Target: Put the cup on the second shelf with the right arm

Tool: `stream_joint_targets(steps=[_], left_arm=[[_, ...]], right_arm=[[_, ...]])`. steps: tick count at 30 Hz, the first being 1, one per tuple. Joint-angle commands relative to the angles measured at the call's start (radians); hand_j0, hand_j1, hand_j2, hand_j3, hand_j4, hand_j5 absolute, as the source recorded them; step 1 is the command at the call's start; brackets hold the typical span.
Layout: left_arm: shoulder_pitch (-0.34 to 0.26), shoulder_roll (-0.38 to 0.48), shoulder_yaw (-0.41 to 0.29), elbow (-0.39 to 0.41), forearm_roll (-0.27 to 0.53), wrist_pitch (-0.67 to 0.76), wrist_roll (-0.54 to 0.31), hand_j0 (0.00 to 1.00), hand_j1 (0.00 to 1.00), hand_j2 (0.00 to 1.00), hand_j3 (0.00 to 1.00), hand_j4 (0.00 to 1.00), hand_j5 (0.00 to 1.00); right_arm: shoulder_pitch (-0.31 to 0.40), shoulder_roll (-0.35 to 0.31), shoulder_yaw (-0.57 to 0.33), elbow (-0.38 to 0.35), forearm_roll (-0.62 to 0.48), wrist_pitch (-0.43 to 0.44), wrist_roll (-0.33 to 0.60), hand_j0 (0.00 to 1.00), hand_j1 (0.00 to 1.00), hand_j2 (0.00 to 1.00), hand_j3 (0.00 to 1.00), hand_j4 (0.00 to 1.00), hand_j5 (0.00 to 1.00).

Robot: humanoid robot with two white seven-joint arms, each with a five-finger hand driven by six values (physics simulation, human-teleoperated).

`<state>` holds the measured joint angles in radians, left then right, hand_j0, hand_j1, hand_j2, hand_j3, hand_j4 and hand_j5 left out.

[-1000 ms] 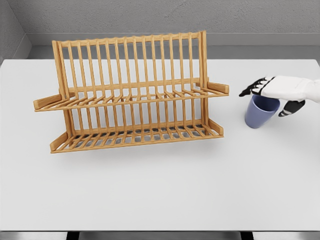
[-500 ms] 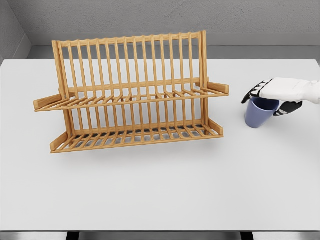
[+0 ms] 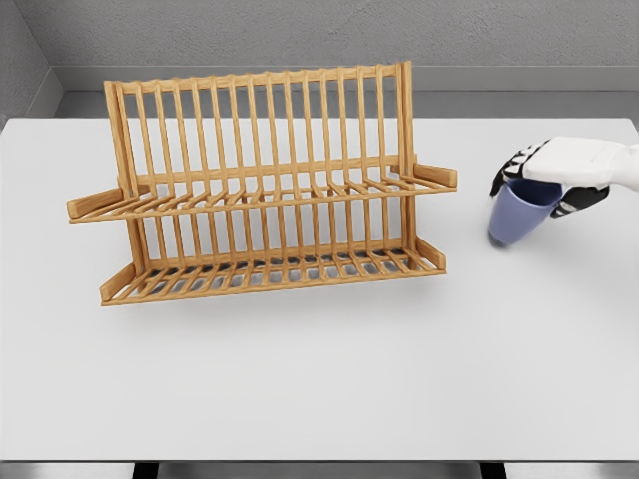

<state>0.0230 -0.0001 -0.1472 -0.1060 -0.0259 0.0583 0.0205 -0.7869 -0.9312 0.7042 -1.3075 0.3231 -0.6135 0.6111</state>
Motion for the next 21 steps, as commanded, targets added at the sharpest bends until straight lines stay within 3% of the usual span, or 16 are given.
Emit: stream_joint_targets(steps=[1, 21], left_arm=[[0.0, 0.0, 0.0, 0.0, 0.0, 0.0, -0.001, 1.0, 1.0, 1.0, 1.0, 1.0, 1.0], [0.0, 0.0, 0.0, 0.0, 0.0, 0.0, 0.001, 1.0, 1.0, 1.0, 1.0, 1.0, 1.0]], right_arm=[[0.002, -0.003, -0.003, -0.004, -0.007, 0.003, 0.0, 0.71, 0.71, 0.71, 0.71, 0.71, 0.71], [-0.017, -0.005, -0.131, -0.038, -0.016, 0.003, 0.0, 0.71, 0.71, 0.71, 0.71, 0.71, 0.71]])
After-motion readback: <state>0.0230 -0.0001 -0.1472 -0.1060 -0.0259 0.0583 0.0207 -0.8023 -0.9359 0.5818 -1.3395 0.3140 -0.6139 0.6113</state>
